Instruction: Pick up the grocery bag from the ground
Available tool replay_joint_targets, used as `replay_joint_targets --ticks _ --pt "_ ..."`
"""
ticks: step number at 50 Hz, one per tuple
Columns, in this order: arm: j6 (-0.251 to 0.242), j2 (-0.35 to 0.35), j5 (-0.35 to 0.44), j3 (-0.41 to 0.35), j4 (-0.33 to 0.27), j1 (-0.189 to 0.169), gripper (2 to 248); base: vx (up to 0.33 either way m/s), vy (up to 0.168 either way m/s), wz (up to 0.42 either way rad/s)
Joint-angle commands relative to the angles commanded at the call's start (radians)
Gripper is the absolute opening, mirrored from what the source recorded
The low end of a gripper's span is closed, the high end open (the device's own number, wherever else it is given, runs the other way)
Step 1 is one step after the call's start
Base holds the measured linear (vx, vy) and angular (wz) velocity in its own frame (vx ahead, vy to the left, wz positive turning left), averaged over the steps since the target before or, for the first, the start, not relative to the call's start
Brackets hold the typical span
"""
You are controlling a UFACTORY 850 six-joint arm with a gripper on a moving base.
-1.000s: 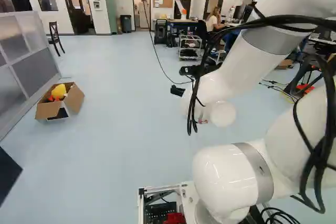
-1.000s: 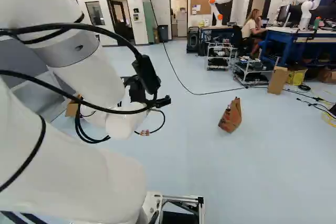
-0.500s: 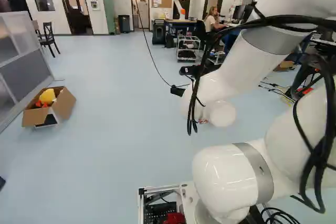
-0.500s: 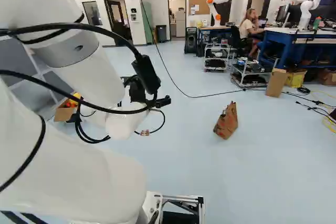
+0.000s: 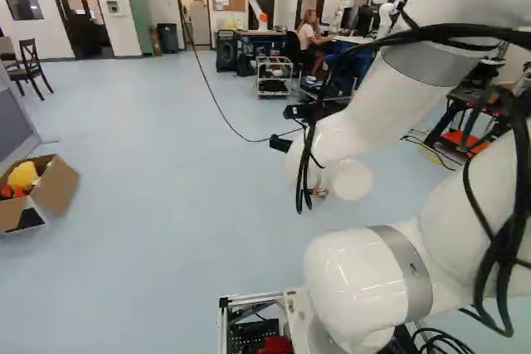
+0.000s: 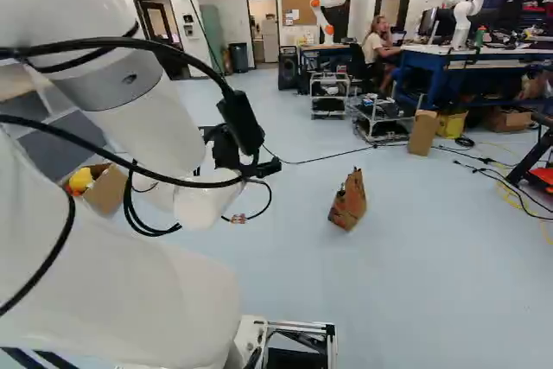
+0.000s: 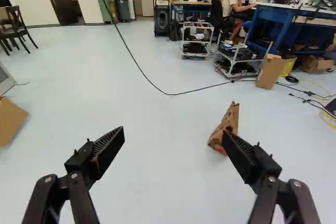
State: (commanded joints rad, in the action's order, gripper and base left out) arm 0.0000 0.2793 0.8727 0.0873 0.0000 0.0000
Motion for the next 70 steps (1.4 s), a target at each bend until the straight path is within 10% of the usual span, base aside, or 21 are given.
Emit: replay_joint_targets --ticks 70 --pt "0.0 0.0 0.0 0.0 0.0 0.0 247 0.184 -0.108 -0.164"
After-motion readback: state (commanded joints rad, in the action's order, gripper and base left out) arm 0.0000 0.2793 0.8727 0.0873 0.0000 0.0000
